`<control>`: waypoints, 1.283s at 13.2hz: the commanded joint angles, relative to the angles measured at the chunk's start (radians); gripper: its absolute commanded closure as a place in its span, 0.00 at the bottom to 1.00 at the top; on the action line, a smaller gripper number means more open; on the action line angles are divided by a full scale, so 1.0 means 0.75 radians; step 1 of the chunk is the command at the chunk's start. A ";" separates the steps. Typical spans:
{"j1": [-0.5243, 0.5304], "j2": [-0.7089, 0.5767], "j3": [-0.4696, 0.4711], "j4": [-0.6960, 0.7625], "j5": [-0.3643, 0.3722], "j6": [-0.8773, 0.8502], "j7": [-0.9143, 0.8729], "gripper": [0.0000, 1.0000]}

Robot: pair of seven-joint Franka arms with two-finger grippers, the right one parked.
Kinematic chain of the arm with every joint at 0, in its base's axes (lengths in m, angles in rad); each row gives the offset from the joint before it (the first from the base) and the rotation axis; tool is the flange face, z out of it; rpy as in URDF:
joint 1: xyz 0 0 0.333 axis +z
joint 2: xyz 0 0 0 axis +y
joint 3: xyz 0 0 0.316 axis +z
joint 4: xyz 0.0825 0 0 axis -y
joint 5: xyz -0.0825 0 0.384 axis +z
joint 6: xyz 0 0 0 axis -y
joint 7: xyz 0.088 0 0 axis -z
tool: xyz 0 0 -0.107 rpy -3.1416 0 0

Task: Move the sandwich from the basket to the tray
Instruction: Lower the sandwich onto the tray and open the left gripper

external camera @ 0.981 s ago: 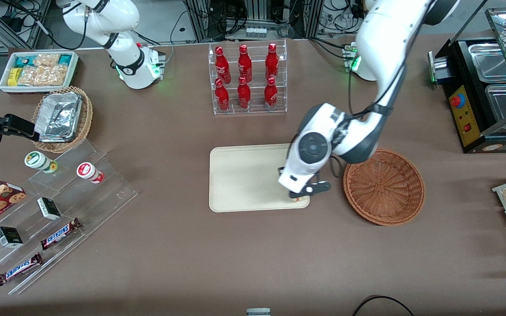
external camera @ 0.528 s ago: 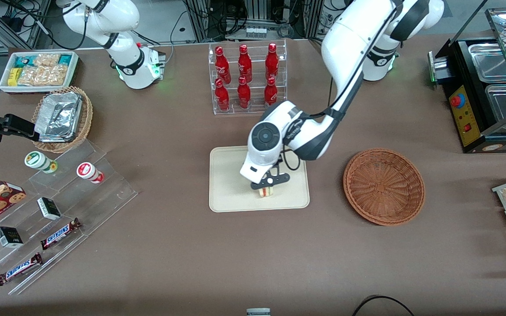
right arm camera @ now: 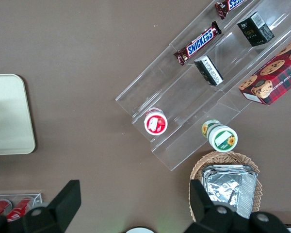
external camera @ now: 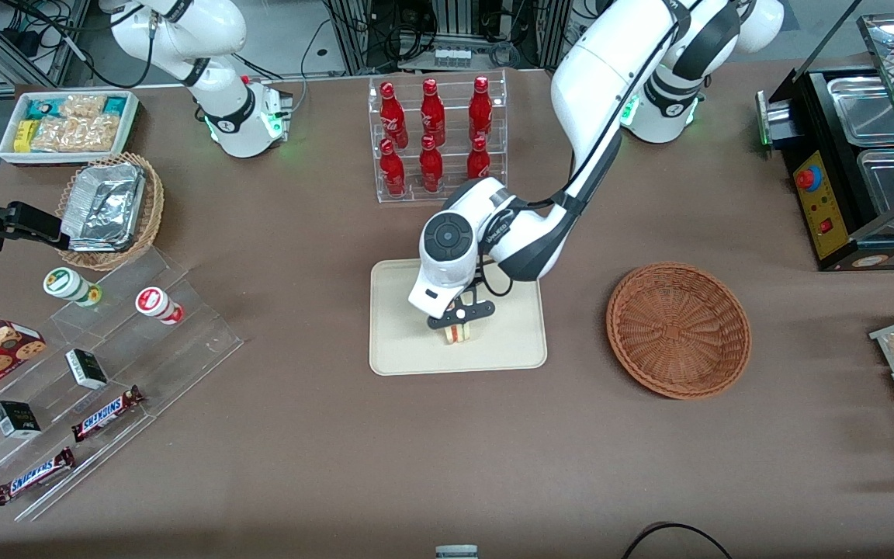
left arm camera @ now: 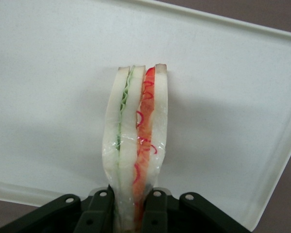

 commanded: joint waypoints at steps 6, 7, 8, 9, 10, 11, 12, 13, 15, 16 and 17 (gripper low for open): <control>-0.018 0.049 0.018 0.057 0.009 0.026 -0.073 0.00; -0.016 0.047 0.018 0.061 0.009 0.026 -0.071 0.00; -0.008 0.031 0.018 0.067 0.009 0.020 -0.067 0.00; -0.002 -0.002 0.020 0.075 0.007 0.002 -0.061 0.00; 0.009 -0.057 0.018 0.085 0.007 -0.049 -0.059 0.00; 0.013 -0.098 0.018 0.114 0.007 -0.118 -0.053 0.00; 0.037 -0.127 0.018 0.149 0.005 -0.184 -0.033 0.00; 0.074 -0.161 0.014 0.173 -0.007 -0.263 0.043 0.00; 0.135 -0.225 0.016 0.178 -0.010 -0.334 0.188 0.00; 0.178 -0.255 0.014 0.169 -0.010 -0.368 0.302 0.00; 0.225 -0.282 0.014 0.157 -0.012 -0.419 0.433 0.00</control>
